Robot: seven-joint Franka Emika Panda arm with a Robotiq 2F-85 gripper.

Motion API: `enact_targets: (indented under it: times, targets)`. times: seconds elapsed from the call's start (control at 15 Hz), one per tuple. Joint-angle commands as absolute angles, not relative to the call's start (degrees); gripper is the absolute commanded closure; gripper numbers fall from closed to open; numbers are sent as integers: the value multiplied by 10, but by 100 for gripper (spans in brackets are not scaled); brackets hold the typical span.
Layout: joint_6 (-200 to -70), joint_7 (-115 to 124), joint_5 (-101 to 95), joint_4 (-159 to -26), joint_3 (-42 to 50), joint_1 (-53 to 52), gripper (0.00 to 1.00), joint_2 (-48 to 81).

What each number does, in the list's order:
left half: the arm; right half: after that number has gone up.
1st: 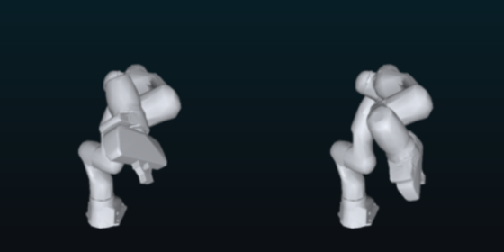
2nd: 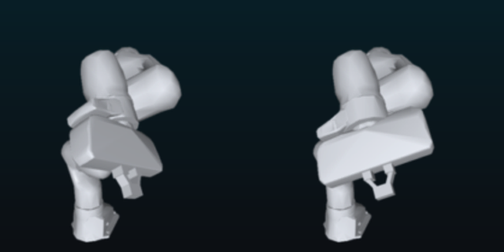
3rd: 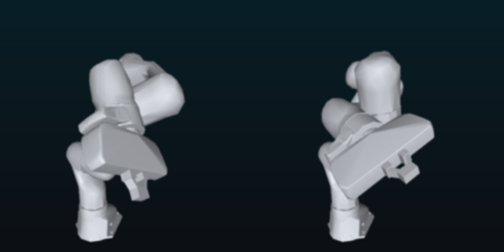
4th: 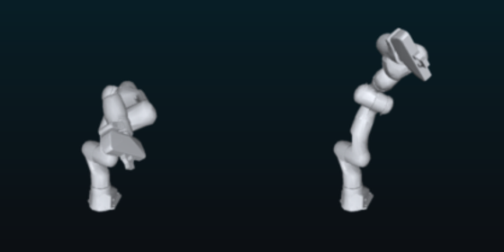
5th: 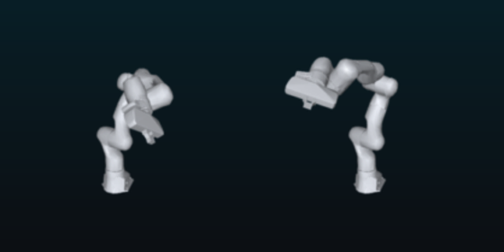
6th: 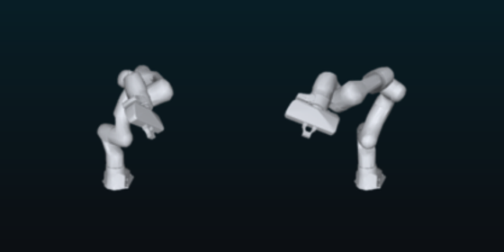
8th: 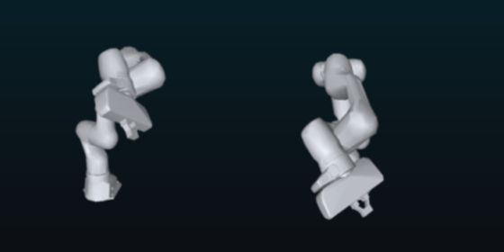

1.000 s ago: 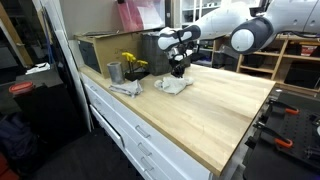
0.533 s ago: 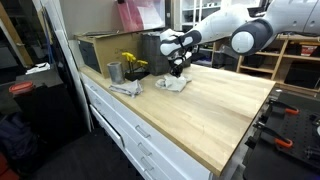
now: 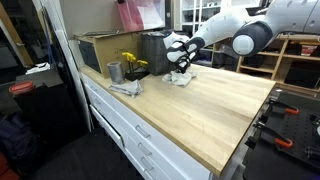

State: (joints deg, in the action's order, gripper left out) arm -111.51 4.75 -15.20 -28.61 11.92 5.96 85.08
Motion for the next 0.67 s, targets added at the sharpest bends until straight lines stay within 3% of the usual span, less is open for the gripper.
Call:
enact_targets:
  times: [0.0,0.6]
  targets:
    - [-1093,88,-169,-311,146,67,100,851]
    - [-1005,-38,-133,-286,93,90,100,846]
